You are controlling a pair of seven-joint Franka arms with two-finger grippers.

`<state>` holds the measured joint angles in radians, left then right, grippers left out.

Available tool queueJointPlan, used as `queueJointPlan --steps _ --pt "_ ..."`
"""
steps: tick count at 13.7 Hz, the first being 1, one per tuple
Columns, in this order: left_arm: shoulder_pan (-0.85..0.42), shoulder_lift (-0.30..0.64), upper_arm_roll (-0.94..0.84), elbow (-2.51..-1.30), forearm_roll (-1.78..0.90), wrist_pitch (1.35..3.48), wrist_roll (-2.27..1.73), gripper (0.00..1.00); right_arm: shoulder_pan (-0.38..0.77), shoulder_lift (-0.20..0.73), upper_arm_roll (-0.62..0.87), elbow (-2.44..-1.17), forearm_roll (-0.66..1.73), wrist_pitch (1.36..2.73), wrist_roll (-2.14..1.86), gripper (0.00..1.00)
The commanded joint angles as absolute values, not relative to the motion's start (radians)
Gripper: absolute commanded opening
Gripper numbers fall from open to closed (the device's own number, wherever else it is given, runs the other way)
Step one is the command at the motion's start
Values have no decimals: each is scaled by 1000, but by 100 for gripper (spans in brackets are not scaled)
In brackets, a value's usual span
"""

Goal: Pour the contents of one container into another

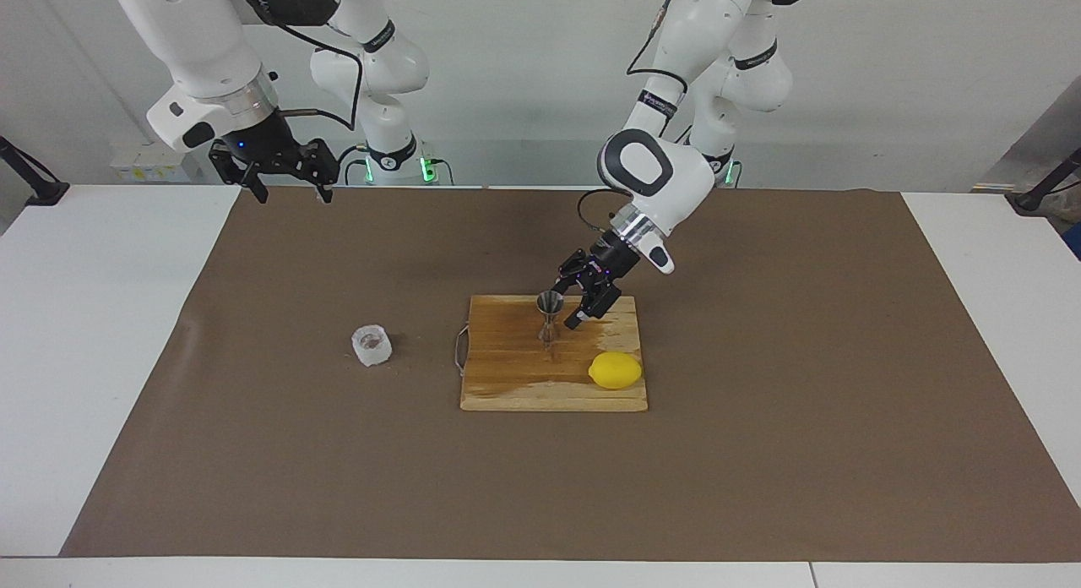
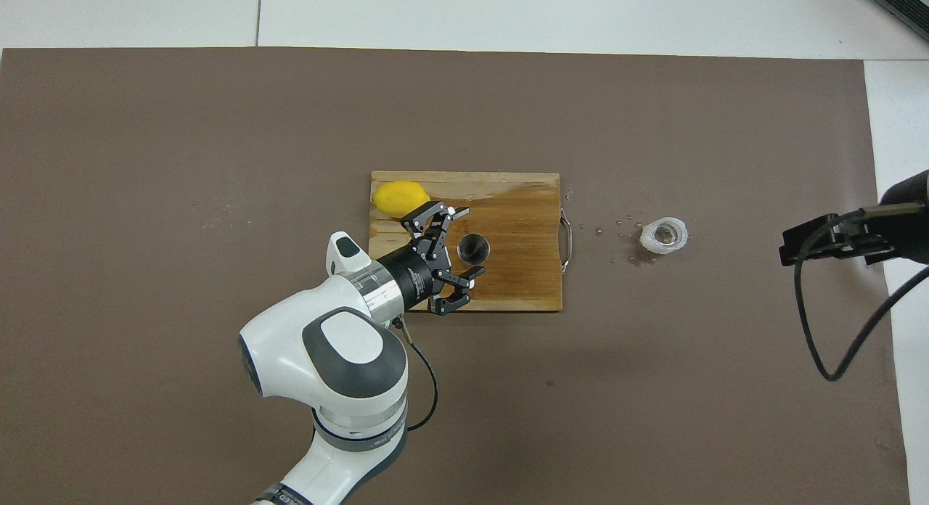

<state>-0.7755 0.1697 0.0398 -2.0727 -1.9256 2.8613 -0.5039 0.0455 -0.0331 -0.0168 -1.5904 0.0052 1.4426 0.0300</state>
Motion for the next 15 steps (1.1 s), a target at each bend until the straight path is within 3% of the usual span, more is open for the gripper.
queueJointPlan --steps 1,6,10,12,15 --pt "-831 114 49 -2118 -1911 2905 -503 100 40 -66 -5 -1624 -2 1453 -40 100" --pt "-845 113 51 -2100 -1760 2916 -499 100 5 -109 -12 -1729 37 1537 -436 100" --pt "-802 112 60 -2091 -1536 2899 -497 100 -61 -175 -15 -1908 109 1753 -913 100" --pt "-752 114 61 -2069 -1438 2802 -495 100 -71 -175 -15 -1919 117 1764 -1055 100" --pt "-643 115 63 -2028 -1182 2602 -499 100 -164 -137 -17 -1976 328 1825 -1346 100"
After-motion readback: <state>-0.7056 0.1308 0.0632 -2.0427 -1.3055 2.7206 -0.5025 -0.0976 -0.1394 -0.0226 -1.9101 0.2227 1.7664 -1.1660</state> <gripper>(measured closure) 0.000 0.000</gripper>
